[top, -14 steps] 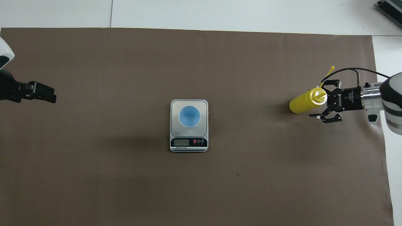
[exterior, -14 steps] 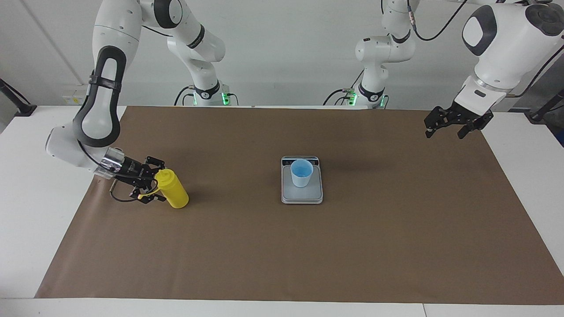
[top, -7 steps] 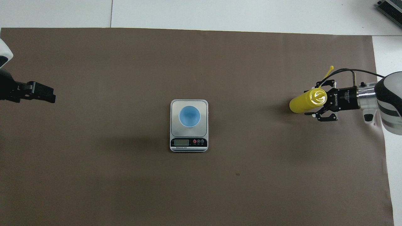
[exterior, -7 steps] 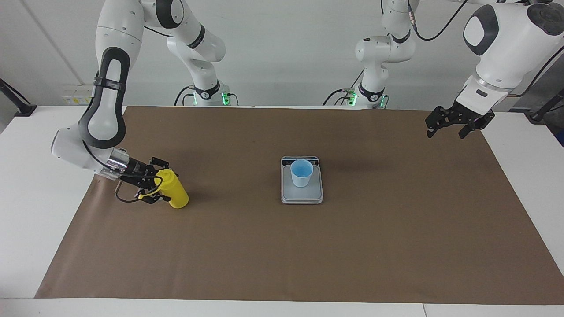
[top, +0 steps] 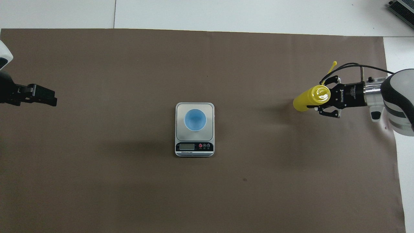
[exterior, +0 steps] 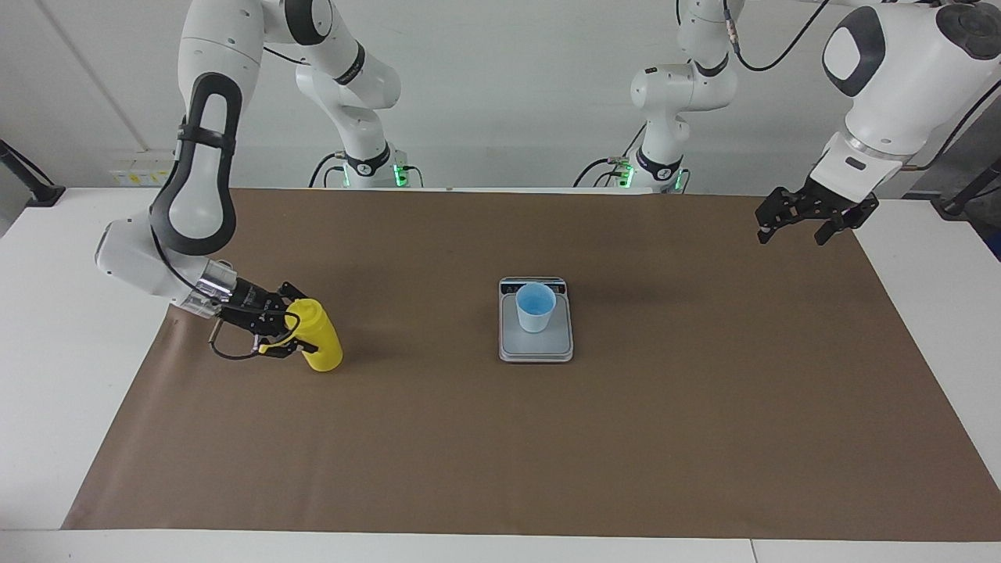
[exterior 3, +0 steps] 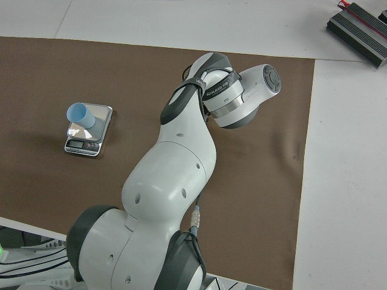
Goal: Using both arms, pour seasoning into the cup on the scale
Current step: 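Lift the yellow bottle with the right gripper over the blue cup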
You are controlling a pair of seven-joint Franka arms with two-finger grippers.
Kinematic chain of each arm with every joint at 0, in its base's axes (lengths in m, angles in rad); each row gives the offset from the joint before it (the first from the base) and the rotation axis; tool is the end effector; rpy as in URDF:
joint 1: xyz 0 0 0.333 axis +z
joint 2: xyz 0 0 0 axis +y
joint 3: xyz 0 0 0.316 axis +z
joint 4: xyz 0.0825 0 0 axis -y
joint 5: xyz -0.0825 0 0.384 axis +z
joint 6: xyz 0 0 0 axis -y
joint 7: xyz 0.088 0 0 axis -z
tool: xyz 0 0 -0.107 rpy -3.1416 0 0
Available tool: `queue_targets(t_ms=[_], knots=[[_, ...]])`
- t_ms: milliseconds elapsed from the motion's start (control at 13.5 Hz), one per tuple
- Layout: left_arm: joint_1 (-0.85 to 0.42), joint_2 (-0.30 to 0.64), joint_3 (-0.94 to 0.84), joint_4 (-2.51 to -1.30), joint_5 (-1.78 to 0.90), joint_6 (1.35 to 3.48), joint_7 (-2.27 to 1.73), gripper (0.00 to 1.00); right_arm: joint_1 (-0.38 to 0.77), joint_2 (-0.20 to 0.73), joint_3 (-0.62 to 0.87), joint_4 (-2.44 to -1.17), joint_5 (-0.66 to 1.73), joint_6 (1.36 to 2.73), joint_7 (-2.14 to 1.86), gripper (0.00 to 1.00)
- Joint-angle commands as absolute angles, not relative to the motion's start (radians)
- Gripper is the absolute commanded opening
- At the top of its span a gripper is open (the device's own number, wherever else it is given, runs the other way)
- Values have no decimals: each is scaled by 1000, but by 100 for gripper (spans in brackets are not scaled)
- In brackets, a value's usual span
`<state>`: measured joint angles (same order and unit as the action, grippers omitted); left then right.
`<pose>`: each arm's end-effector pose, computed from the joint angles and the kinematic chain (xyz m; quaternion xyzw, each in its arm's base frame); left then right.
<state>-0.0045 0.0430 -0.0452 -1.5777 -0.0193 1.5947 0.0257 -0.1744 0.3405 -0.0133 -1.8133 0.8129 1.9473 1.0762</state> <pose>0.5680 -0.0297 0.5992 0.9992 -0.0373 -0.0131 0.0105 0.6232 -0.0681 0.3553 -0.6302 0.6873 0.2351 0.2742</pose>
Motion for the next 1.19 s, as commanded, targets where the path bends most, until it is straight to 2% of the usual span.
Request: queue_targets(t_ms=[0, 444, 815, 1111], knots=[[3, 15, -49, -1614, -2, 1615, 26, 100, -77, 264, -15, -1827, 802, 1993, 1196, 25], [3, 15, -49, -1614, -2, 1615, 26, 100, 133, 242, -17, -1798, 651, 2163, 1462, 26], [3, 15, -49, -1614, -2, 1615, 26, 100, 320, 255, -15, -1755, 387, 2284, 1770, 26], [3, 15, -49, -1614, -2, 1617, 26, 100, 417, 265, -14, -1759, 165, 2338, 1839, 25]])
